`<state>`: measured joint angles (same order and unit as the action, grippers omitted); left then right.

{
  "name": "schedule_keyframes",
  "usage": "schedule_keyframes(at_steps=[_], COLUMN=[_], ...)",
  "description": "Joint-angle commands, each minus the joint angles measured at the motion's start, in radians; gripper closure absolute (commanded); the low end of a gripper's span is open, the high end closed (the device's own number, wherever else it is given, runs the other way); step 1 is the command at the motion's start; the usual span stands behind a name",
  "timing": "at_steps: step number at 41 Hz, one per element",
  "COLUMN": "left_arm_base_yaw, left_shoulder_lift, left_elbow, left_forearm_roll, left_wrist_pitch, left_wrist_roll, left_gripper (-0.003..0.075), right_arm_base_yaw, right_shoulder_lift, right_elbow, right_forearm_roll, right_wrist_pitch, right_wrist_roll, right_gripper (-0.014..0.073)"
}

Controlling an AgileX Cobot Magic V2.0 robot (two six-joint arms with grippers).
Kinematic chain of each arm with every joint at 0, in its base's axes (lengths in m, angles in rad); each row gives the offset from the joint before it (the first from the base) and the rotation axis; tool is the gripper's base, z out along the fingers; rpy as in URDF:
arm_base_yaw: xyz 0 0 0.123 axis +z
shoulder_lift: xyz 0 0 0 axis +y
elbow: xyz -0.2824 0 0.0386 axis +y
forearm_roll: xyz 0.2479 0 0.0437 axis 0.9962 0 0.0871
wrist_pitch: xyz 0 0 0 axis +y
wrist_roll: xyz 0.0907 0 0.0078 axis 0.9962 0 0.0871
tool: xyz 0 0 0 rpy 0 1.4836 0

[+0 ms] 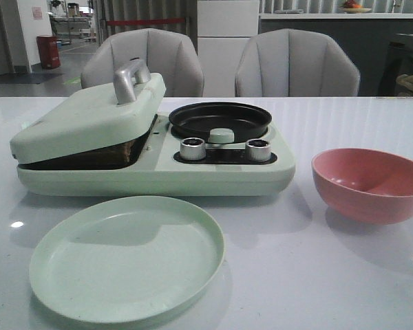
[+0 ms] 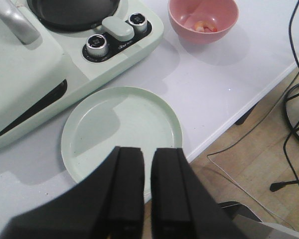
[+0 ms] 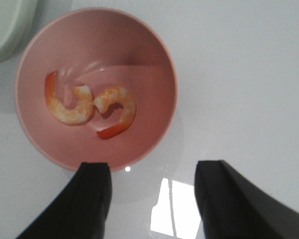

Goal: Make breakfast with bread and shrimp
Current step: 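Lower the right gripper toward the shrimp in the pink bowl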

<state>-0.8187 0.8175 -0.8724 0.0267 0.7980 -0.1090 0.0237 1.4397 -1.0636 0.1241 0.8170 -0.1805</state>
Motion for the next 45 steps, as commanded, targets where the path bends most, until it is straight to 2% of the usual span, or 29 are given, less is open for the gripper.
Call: schedule_keyframes(at_steps=[1,13,25,35,45], left_arm_base_yaw=[-0.009,-0.009,-0.009,-0.009,-0.009], left_shoulder_lift=[-0.004,-0.004,-0.004,-0.004,-0.004], left_elbow=[-0.029,-0.029,-0.029,-0.029,-0.029], left_forearm_roll=[0.0,-0.004,-0.011,-0.011,-0.011], left_wrist_pitch=[-0.072,-0.072,-0.072,-0.072,-0.084], left_wrist_roll=[-0.01,-0.01,-0.01,-0.01,-0.01], left_gripper=[0.0554,0.0554,0.0554,0.0554,0.0554], right_arm_base_yaw=[-0.006,-0.008,-0.011,-0.028,-0.03], right_shoulder_lift=[0.045,0.268,0.411,0.452,0.473], right_elbow=[-0.077,-0.229,-0.338,-0.386,-0.386], right_forearm_roll=[0.007,0.008,0.011,0.059,0.093], right_wrist_pitch=[-0.043,0.016,0.041,0.093,0.109], right_wrist_roll=[-0.026,-0.038,-0.065,-0.11,-0.152], right_gripper=[0.0111,0.0111,0.0116,0.0261,0.0281])
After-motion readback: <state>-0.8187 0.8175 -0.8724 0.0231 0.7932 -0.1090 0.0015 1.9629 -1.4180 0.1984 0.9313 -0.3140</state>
